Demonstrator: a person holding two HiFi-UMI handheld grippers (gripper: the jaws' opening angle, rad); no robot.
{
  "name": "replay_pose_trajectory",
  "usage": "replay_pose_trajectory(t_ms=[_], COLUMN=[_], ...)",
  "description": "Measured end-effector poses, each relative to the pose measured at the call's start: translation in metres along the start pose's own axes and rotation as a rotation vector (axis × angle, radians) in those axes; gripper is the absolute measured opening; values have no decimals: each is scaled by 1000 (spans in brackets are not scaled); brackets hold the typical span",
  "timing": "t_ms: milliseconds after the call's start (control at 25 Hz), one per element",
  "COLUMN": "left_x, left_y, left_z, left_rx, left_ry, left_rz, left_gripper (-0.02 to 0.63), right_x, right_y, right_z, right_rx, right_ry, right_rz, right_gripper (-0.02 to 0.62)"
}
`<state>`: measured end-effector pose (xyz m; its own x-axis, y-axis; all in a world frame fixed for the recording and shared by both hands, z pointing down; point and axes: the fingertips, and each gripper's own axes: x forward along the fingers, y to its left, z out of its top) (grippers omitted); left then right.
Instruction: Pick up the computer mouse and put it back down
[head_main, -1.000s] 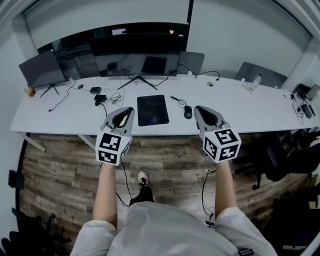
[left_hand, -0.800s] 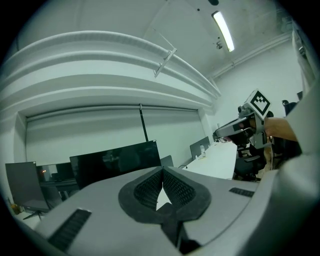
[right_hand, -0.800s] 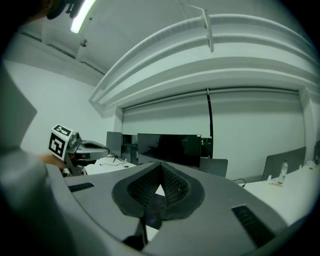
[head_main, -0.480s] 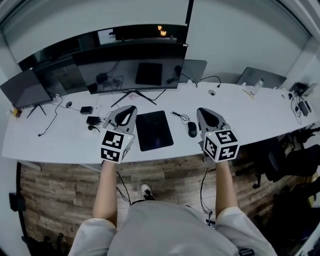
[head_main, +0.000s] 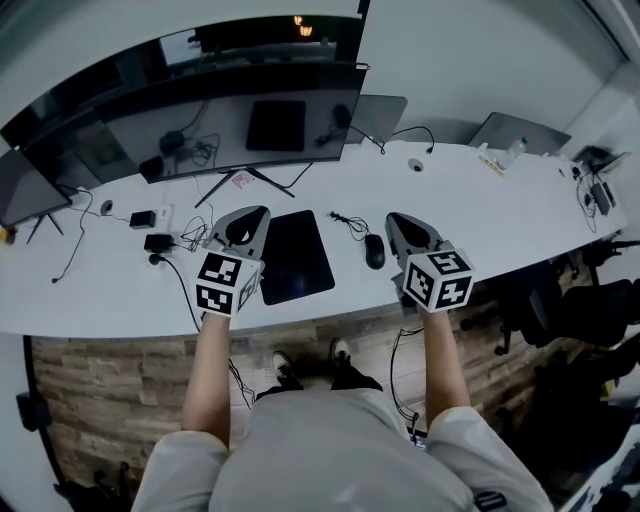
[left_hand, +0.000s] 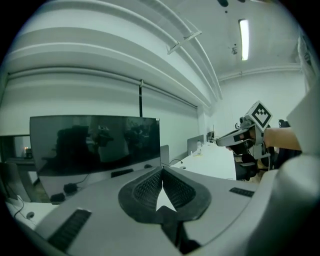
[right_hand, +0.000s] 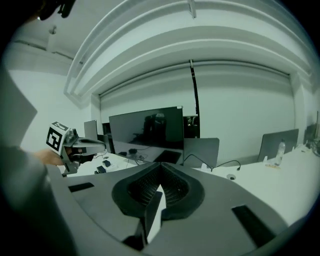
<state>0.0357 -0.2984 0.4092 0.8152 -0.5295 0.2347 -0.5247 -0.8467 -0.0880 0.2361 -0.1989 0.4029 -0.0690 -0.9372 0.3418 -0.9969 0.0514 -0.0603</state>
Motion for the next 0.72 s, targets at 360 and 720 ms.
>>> replay_pose_trajectory(t_ms=[360, 720], left_x=[55, 67], left_y=[-2, -13], left_z=[-50, -126], left_rx=[-186, -265], left_ry=[90, 244], left_rz=[32, 103], left_gripper=[18, 18], right_x=[68, 122], right_y=[-66, -96], right_z=[-85, -202], right_rx=[22, 28], right_ry=[205, 455], right_rz=[-2, -23], right_gripper=[54, 303])
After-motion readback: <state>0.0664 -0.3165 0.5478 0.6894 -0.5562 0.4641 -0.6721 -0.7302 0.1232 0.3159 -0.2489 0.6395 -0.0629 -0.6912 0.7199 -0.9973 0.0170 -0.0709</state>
